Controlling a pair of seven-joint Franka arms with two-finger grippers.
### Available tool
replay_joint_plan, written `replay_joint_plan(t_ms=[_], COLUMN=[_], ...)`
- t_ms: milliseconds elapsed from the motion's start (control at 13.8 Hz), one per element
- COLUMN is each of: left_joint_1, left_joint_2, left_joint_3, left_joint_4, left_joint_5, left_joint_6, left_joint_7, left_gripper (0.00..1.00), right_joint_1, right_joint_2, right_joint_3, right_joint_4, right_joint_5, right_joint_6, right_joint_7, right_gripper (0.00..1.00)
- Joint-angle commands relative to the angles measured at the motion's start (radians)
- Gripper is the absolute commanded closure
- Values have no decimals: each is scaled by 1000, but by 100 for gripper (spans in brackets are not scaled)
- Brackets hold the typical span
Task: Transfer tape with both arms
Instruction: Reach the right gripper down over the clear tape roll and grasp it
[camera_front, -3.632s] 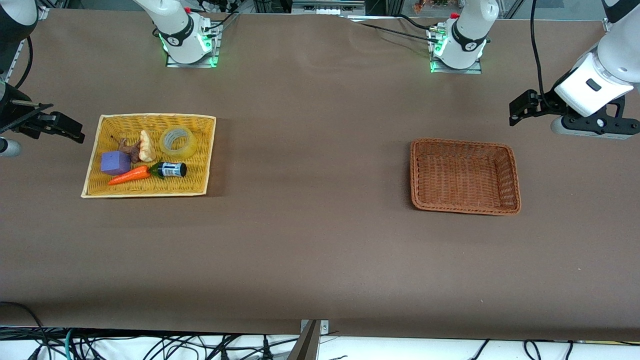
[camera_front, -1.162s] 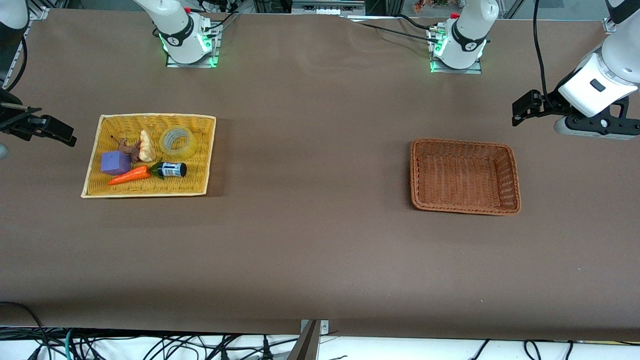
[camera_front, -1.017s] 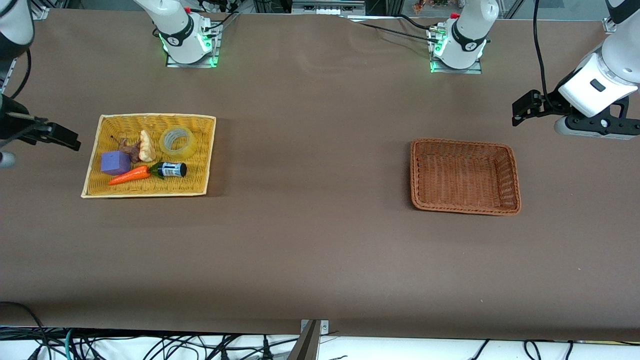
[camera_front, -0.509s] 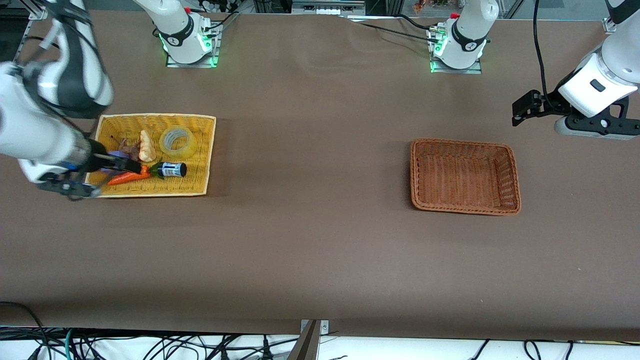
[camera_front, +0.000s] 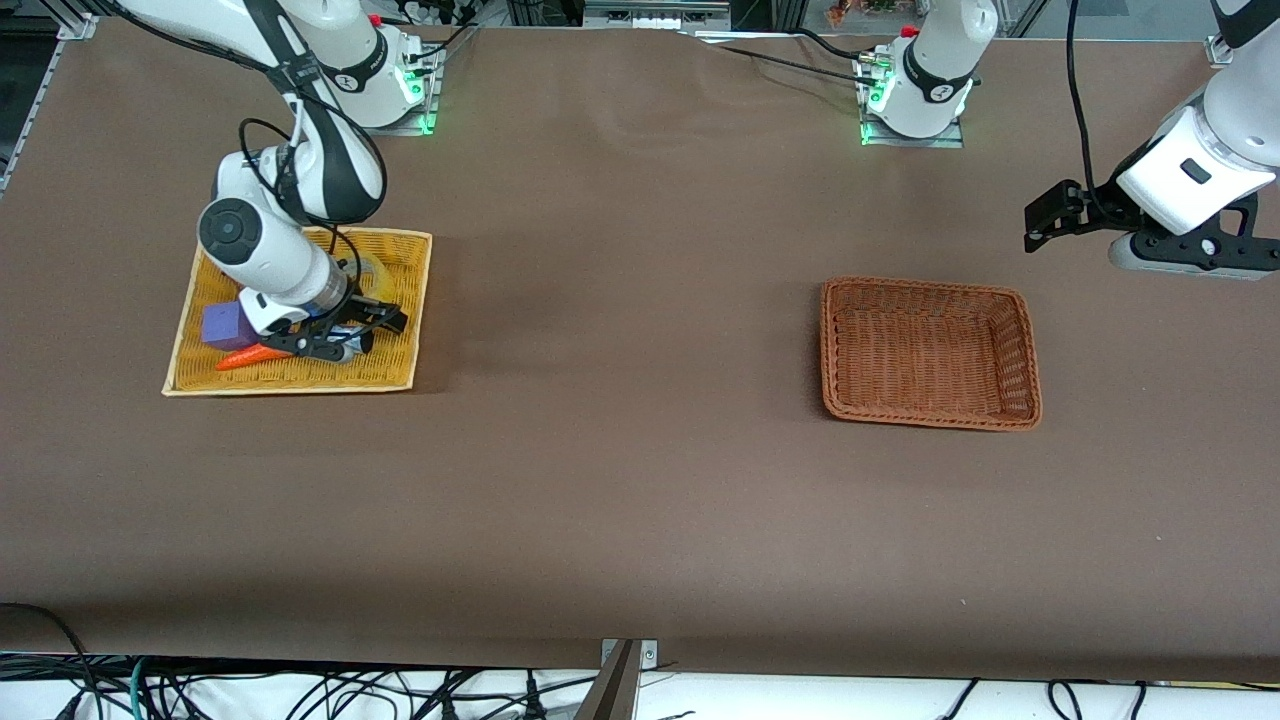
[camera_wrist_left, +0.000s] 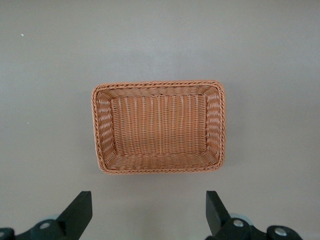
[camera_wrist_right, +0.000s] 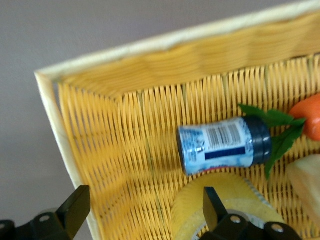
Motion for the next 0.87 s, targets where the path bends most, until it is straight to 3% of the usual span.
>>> replay_joint_plan(t_ms=[0, 581, 799], left_joint_1=[7, 7, 7], left_joint_2=[7, 7, 7], left_joint_3=[-2, -2, -2], left_joint_4=[21, 21, 21], left_joint_5=[3, 3, 3], left_joint_6=[-20, -20, -20], left_joint_7=[18, 18, 18], left_gripper=[0, 0, 0], right_joint_1=[0, 0, 0], right_joint_2=[-61, -176, -164], right_joint_3=[2, 7, 7], right_joint_4=[-60, -215, -280], right_joint_5=[-16, -60, -60], right_joint_6=[13, 22, 130], right_joint_7=[4, 1, -1], right_gripper=[0, 0, 0])
